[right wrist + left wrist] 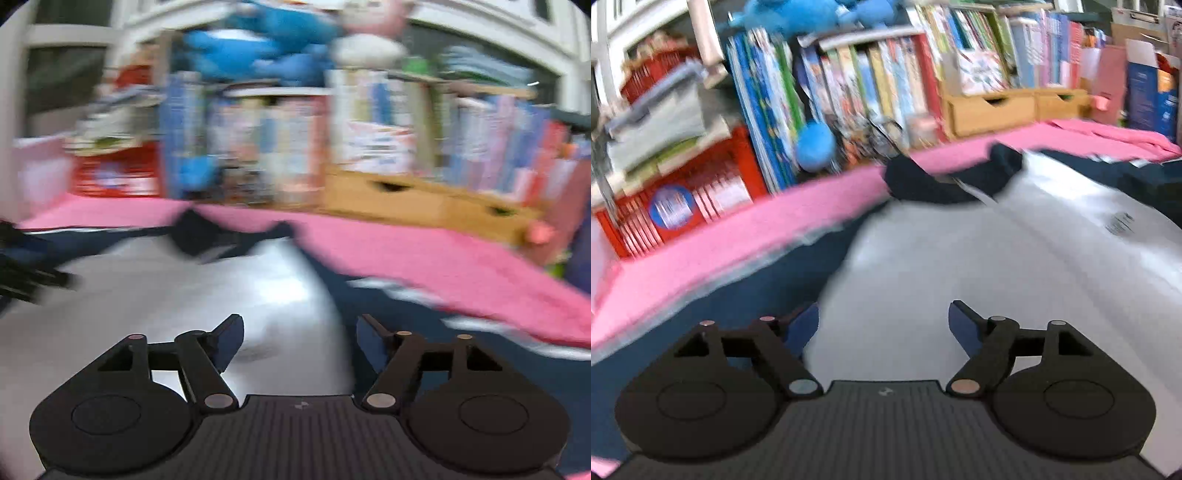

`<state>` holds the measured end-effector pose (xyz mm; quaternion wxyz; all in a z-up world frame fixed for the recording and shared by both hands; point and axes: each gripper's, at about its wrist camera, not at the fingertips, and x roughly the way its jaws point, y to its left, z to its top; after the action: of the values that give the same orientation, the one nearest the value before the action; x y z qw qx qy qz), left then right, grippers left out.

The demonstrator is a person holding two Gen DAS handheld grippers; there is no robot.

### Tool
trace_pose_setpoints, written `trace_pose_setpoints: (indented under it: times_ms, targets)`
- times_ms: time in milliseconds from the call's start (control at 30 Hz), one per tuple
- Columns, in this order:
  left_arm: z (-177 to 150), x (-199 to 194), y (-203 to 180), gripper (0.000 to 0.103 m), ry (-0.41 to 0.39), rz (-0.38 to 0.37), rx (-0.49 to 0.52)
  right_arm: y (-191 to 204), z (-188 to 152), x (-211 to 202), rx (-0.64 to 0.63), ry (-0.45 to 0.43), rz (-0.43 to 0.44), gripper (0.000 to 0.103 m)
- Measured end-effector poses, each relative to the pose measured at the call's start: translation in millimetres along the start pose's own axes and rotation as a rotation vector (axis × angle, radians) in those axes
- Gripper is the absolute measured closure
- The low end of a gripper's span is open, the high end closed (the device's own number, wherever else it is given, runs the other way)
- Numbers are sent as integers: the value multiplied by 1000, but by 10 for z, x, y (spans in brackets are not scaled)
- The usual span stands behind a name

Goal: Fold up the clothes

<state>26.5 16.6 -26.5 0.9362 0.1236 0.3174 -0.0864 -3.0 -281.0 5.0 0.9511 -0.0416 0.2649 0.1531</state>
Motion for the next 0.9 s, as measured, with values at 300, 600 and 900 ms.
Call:
trace_pose_setpoints:
  times_ms: [300,600,900]
  targets:
    - [-241,-337,-141,13,154,20,-250,250,-601,-448,49,111,-57,26]
    - [-602,-980,-602,4,186,91,-157,1036,-845,-965,12,141,-97,8]
    - [-900,-1291,-753,4,252,55,-141,1334,-1037,-1361,-10,170,-109,4]
